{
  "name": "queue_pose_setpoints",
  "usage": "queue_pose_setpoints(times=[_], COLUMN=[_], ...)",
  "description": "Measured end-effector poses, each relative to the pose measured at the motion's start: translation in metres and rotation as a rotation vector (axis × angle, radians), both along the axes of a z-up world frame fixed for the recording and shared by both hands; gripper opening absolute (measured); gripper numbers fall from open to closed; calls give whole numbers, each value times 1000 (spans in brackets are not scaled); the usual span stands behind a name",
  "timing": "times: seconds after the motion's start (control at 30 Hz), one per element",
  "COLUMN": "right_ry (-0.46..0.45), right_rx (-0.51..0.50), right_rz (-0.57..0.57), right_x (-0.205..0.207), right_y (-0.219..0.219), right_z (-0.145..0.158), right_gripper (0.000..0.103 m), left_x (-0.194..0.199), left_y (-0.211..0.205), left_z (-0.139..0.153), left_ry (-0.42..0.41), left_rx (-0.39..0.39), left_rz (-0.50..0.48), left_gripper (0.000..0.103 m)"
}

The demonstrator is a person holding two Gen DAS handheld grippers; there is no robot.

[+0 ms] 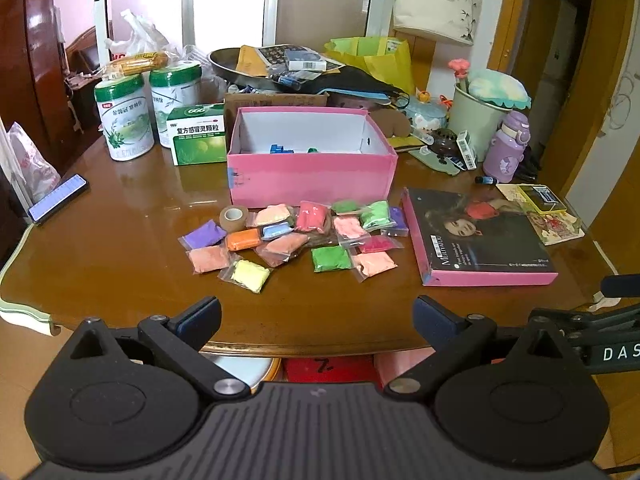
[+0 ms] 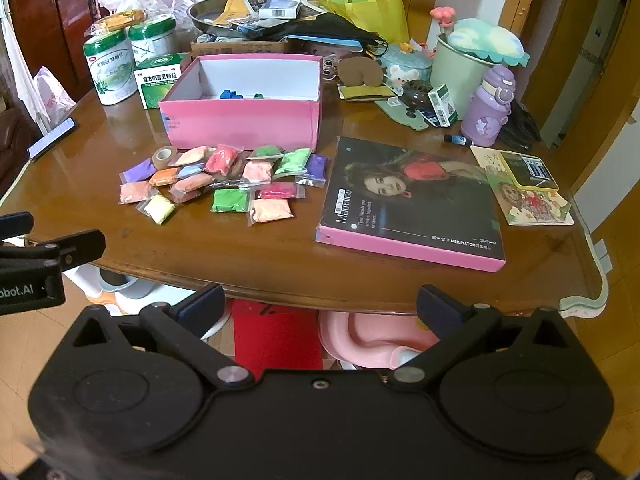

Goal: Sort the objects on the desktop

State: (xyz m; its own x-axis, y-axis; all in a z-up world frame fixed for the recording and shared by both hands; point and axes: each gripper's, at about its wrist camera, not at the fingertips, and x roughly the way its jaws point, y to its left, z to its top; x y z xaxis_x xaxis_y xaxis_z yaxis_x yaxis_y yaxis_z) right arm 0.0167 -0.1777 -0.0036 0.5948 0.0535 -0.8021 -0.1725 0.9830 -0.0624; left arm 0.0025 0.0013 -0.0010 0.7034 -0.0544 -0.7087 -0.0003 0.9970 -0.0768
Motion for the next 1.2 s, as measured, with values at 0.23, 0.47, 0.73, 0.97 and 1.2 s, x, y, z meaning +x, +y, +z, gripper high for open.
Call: queue_pose_setpoints(times=[0.23,0.47,0.73,0.97,1.2], right_ry=[13,16,22,24,31], right_rx=[-22,-12,-15,-17,-16], right_rz=[5,11,11,9,6], right_x=[3,4,6,8,10], right_y=[12,12,14,12,8], right_z=[1,-1,-2,-3,-4], right_gripper=[103,103,103,103,103], left_x=[4,6,8,10,12], left_y=[13,17,14,13,10], left_z=[-1,1,-1,0,-2], left_ry=[18,14,10,2,8], left_rx=[-45,-10,4,21,22], left_rz=[0,-6,-15,-23,-25], left_gripper=[102,102,102,102,102])
